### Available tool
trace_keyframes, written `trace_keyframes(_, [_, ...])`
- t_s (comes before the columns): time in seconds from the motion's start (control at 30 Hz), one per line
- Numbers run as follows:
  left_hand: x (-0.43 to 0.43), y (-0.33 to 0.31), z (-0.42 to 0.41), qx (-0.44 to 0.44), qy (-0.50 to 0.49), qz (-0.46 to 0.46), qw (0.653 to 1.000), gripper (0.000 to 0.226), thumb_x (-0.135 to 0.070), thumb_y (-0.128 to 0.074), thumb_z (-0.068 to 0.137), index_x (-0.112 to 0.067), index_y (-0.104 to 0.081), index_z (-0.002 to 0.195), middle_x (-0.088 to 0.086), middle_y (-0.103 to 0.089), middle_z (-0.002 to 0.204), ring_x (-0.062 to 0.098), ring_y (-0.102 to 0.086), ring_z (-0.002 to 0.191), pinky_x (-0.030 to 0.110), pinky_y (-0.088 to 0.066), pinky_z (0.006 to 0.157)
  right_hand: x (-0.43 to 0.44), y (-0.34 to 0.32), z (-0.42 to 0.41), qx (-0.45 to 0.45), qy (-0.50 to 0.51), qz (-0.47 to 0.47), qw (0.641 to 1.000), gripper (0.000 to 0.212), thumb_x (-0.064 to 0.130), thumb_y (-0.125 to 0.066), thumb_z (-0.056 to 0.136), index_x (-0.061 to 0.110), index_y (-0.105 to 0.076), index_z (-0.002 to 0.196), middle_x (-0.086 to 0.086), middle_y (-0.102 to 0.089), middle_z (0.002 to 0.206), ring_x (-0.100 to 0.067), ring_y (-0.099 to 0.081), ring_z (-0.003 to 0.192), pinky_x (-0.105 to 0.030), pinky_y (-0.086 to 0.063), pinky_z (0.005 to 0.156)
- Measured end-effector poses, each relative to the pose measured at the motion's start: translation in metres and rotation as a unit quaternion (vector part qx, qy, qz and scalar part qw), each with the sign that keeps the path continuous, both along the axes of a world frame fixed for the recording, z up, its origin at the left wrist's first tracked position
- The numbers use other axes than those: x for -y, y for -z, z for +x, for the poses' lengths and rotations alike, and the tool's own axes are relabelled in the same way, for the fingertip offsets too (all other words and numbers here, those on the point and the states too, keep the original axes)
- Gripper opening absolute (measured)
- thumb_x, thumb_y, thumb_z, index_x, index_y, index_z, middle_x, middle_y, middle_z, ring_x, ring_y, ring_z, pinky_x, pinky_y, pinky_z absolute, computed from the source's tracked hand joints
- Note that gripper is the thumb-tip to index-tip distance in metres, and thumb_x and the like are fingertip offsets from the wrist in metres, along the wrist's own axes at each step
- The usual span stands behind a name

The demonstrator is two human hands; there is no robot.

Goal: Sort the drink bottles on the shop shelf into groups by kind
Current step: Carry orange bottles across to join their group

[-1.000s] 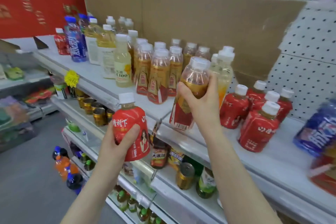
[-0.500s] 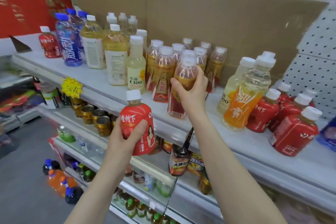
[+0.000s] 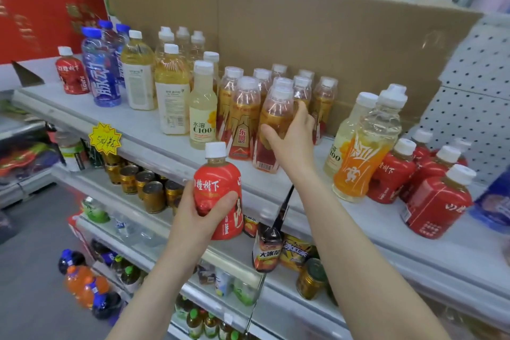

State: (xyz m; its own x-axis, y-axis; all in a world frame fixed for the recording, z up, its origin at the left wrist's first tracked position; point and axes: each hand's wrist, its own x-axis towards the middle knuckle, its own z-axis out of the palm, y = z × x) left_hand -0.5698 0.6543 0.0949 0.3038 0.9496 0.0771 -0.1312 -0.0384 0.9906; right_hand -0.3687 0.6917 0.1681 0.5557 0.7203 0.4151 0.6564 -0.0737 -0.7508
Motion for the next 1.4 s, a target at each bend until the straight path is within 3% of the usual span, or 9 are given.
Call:
trace_keyframes(0.1, [0.009,-0.002,0.017,-0.05,0.044,0.028,0.997,0.079,-0.065,-0.081,0.048,-0.051,-0.043,0.116,-0.01,-0.063,0.112,0.003,-0.066,0.095,0.024,-0.054,0.079,0.055,-0.009,-0.014,0.009,-0.08,0.016,0.997,0.056,0.051,-0.056,0.097,0.025,-0.043,0.145,0.006,-0.047,0.142,-0.004,-0.048,0.124,-0.023,-0.041,0.101])
trace_keyframes(0.2, [0.022,-0.004,0.046,-0.062,0.097,0.056,0.992,0.08,-0.051,-0.081,0.059,-0.043,-0.038,0.126,-0.009,-0.061,0.111,-0.007,-0.065,0.088,0.013,-0.053,0.067,0.108,0.002,-0.024,-0.051,-0.178,-0.066,0.981,0.044,0.056,-0.059,0.093,0.034,-0.059,0.131,0.016,-0.065,0.12,0.002,-0.061,0.107,-0.02,-0.052,0.087])
trace_keyframes(0.37, [0.047,-0.009,0.096,-0.087,0.232,0.103,0.963,0.071,-0.055,-0.072,0.063,-0.056,-0.035,0.124,-0.014,-0.06,0.119,-0.005,-0.064,0.099,0.019,-0.055,0.077,0.163,0.012,0.018,-0.103,-0.073,-0.004,0.992,0.023,0.039,-0.062,0.097,0.029,-0.068,0.116,0.01,-0.071,0.11,-0.006,-0.066,0.104,-0.039,-0.056,0.092])
trace_keyframes(0.47, [0.057,-0.016,0.13,-0.113,0.286,0.17,0.936,0.063,-0.051,-0.071,0.079,-0.051,-0.036,0.132,-0.017,-0.055,0.128,-0.003,-0.059,0.11,0.021,-0.052,0.09,0.197,0.007,0.041,-0.102,0.003,0.021,0.995,0.016,0.036,-0.061,0.098,0.028,-0.068,0.11,0.01,-0.072,0.104,-0.004,-0.068,0.098,-0.036,-0.058,0.089])
trace_keyframes(0.6, [0.065,-0.024,0.174,-0.133,0.252,0.289,0.914,0.071,-0.068,-0.056,0.079,-0.037,-0.04,0.142,-0.016,-0.048,0.136,0.001,-0.049,0.122,0.028,-0.043,0.103,0.233,0.005,0.072,-0.011,0.203,0.055,0.978,0.014,0.04,-0.059,0.098,0.027,-0.061,0.097,0.009,-0.07,0.089,-0.009,-0.067,0.087,-0.038,-0.055,0.078])
trace_keyframes(0.8, [0.084,-0.031,0.232,-0.182,0.246,0.411,0.859,0.067,-0.03,-0.066,0.093,-0.024,-0.034,0.152,-0.004,-0.039,0.151,0.012,-0.039,0.136,0.029,-0.035,0.113,0.273,0.009,0.13,0.084,0.38,-0.009,0.921,0.022,0.039,-0.055,0.1,0.018,-0.059,0.103,-0.002,-0.067,0.101,-0.025,-0.061,0.091,-0.037,-0.043,0.075])
trace_keyframes(0.97, [0.095,-0.042,0.279,-0.195,0.174,0.485,0.835,0.072,-0.02,-0.067,0.093,-0.024,-0.029,0.154,0.002,-0.029,0.159,0.02,-0.031,0.145,0.035,-0.03,0.118,0.26,0.025,0.172,0.08,0.361,-0.038,0.928,0.023,0.038,-0.053,0.101,0.015,-0.058,0.102,-0.004,-0.068,0.102,-0.029,-0.063,0.093,-0.041,-0.047,0.077])
trace_keyframes(1.3, [0.09,-0.036,0.308,-0.252,0.065,0.485,0.835,0.077,-0.006,-0.074,0.082,-0.016,-0.037,0.149,0.008,-0.035,0.154,0.031,-0.042,0.136,0.043,-0.042,0.11,0.223,0.02,0.213,0.05,0.242,-0.032,0.969,0.024,0.039,-0.049,0.103,0.018,-0.059,0.109,0.0,-0.066,0.103,-0.021,-0.063,0.095,-0.039,-0.05,0.081])
trace_keyframes(1.4, [0.09,-0.033,0.309,-0.247,0.055,0.477,0.841,0.076,-0.006,-0.074,0.083,-0.017,-0.037,0.149,0.007,-0.036,0.153,0.029,-0.04,0.137,0.043,-0.041,0.111,0.236,0.017,0.211,0.114,0.229,-0.024,0.966,0.027,0.037,-0.052,0.103,0.019,-0.06,0.121,0.0,-0.067,0.115,-0.019,-0.062,0.108,-0.033,-0.049,0.089])
